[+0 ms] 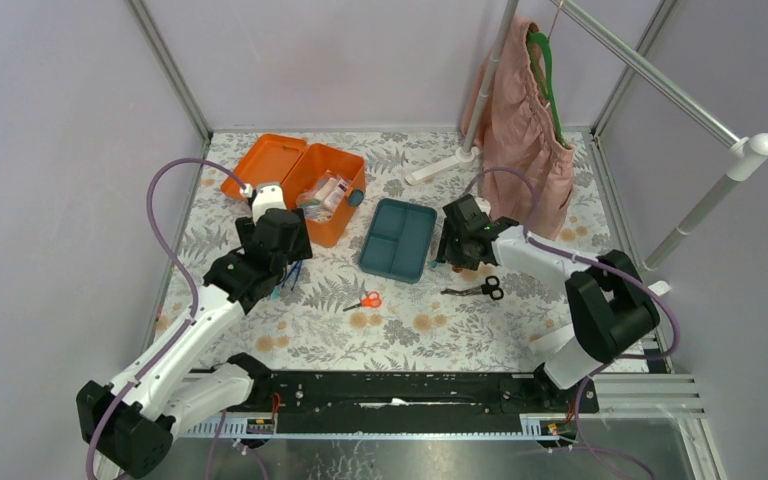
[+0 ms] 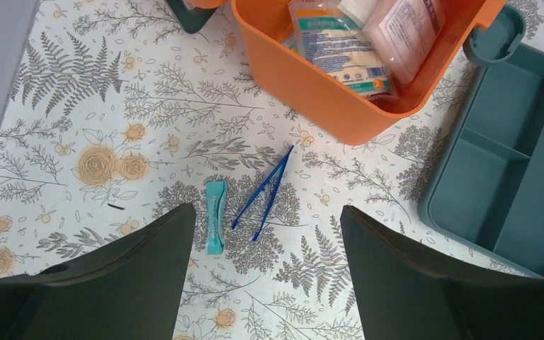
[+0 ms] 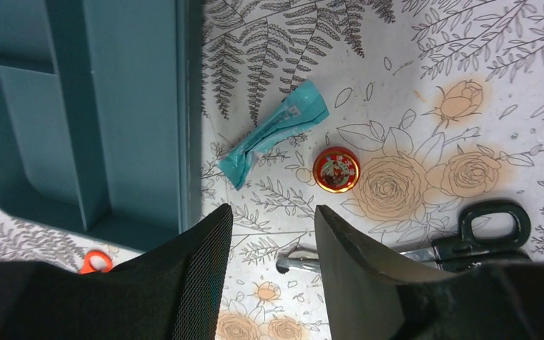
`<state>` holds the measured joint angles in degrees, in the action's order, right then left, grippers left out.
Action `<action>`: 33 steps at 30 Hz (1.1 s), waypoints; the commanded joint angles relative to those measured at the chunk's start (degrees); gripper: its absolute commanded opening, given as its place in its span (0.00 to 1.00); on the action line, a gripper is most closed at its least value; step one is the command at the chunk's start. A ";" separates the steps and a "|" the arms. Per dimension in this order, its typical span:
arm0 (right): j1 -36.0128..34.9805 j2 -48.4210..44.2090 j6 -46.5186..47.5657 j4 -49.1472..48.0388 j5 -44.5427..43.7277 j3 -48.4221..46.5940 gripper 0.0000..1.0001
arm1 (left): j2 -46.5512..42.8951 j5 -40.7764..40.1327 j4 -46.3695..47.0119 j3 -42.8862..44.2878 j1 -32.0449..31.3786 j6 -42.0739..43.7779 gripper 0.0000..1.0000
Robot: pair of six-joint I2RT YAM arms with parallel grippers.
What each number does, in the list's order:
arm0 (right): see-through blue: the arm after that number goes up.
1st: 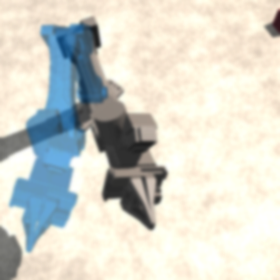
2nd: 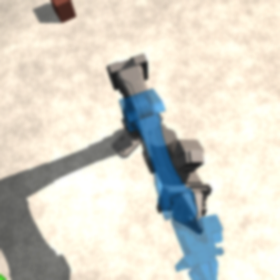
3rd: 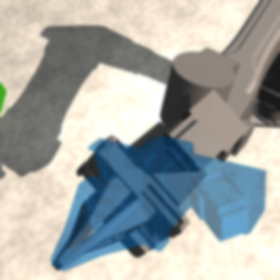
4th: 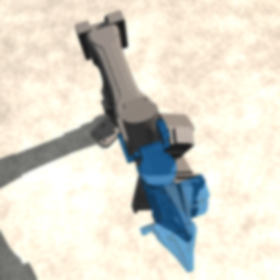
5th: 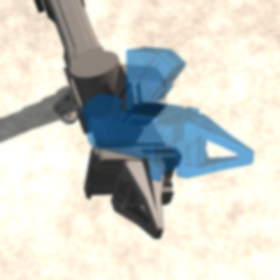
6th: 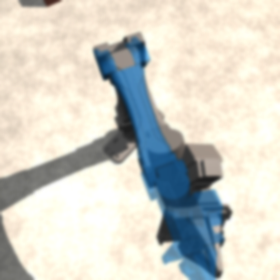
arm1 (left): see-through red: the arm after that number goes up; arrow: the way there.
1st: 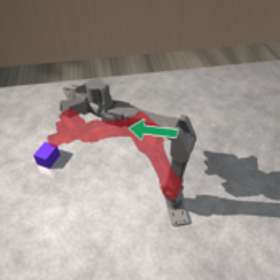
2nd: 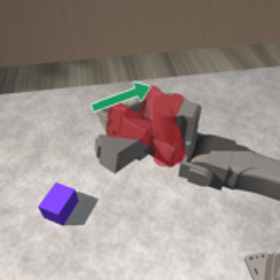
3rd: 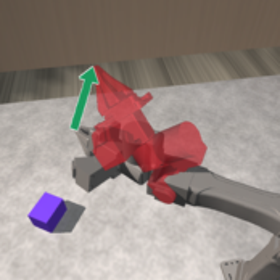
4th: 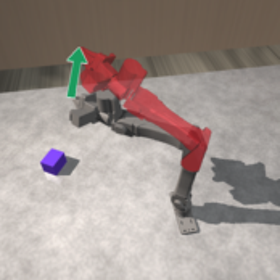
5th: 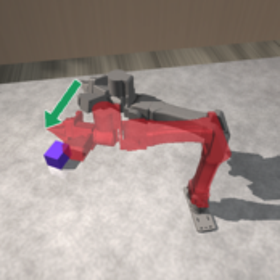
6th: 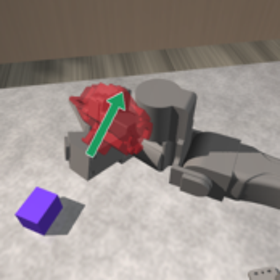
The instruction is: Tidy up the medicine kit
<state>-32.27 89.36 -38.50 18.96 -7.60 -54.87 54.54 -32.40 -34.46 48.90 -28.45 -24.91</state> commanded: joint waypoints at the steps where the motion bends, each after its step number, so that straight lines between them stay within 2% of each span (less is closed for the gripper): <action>1: -0.42 4.15 0.21 -0.99 0.83 -3.73 0.54 | 0.21 -1.69 0.42 -0.64 0.49 0.11 0.84; 13: -0.74 13.23 2.93 1.17 1.12 -10.02 0.52 | -0.47 -1.43 0.86 -0.99 0.70 0.65 0.84; 20: -0.93 17.28 4.36 3.09 -0.48 -12.75 0.46 | 0.07 -1.44 0.81 -0.92 0.68 0.74 0.84; 24: -1.18 18.80 5.34 5.13 -3.10 -14.29 0.47 | 0.22 -1.43 0.88 -0.92 0.69 0.74 0.84; 26: -1.46 19.16 5.95 6.37 -4.77 -14.75 0.43 | 0.42 -1.46 0.86 -0.92 0.69 0.82 0.84; 31: -1.54 18.59 6.92 6.31 -6.06 -13.77 0.25 | 0.95 -1.35 0.88 -0.83 0.67 0.82 0.84; 33: -1.54 17.94 6.94 5.97 -6.39 -13.20 0.24 | 1.07 -1.26 0.83 -0.84 0.68 0.82 0.84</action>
<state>-33.30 107.48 -32.99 23.53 -11.16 -68.29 55.35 -32.40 -34.48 48.58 -28.08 -24.80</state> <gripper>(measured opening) 0.258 0.837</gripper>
